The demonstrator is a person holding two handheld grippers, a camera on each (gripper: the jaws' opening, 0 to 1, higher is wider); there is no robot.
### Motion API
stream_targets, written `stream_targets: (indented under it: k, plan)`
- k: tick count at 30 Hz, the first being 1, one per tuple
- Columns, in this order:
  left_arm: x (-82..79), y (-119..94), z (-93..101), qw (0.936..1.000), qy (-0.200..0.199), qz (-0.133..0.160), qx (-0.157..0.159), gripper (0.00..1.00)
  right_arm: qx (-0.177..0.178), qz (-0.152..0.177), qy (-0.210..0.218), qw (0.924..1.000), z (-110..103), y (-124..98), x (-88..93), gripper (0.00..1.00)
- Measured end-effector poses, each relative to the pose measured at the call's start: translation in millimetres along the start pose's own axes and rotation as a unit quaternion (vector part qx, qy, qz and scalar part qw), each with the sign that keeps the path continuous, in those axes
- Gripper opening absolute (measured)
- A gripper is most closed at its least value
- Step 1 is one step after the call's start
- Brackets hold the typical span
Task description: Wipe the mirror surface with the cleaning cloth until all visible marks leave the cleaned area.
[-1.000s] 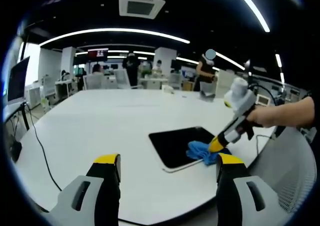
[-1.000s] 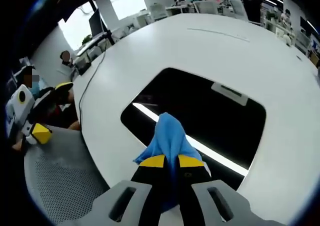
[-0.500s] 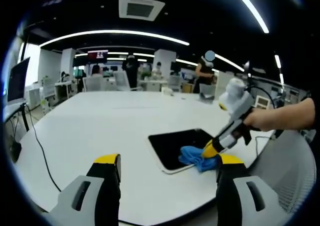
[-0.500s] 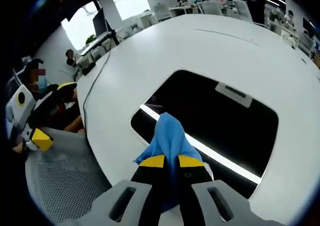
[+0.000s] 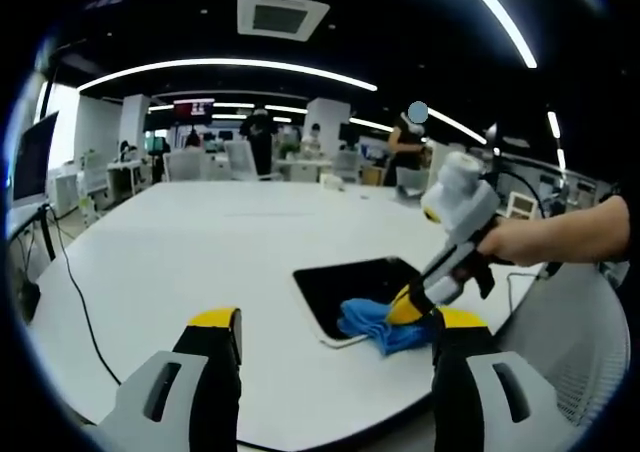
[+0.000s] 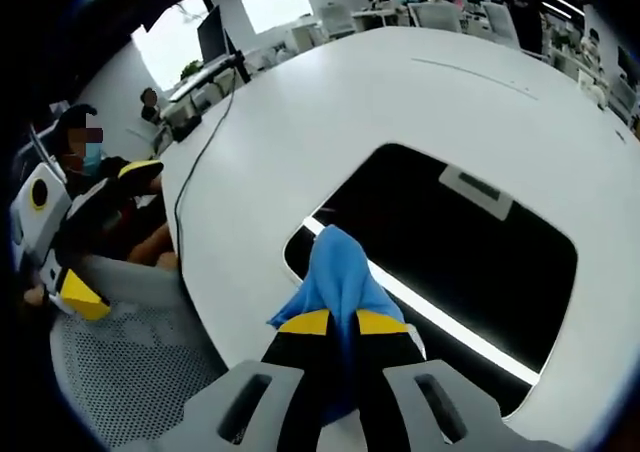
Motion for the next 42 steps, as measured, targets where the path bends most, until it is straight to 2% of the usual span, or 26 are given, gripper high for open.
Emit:
stream_targets:
  k: [19,37,42]
  plan:
    - [1.0,0.3,0.0,1.0,-0.003,-0.009,0.001,0.77,-0.035,0.001,-0.013,0.9993,-26.8,24.9,-17.4,0.03]
    - [0.4,-1.3,-0.4,0.9999,-0.004,-0.003,-0.009,0.76,-0.051,-0.012,-0.029,0.9982,-31.0,36.0,-28.3,0.03]
    - [0.8,-1.5,-0.2,0.9999,-0.004,-0.005,-0.009,0.76,-0.054,-0.02,-0.049,0.9971,-31.8,37.0,-30.3,0.03]
Point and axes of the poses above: the point that each gripper's makers call its tool centre point, and the gripper's own axes: y roughly forward along the fingers, z roughly to its right, x roughly out of its underside, the point moved 9 cm from there along -y, roughly backward along the fingers, and after that the axes turned 9 degrees about z, right-handed, at the moved point
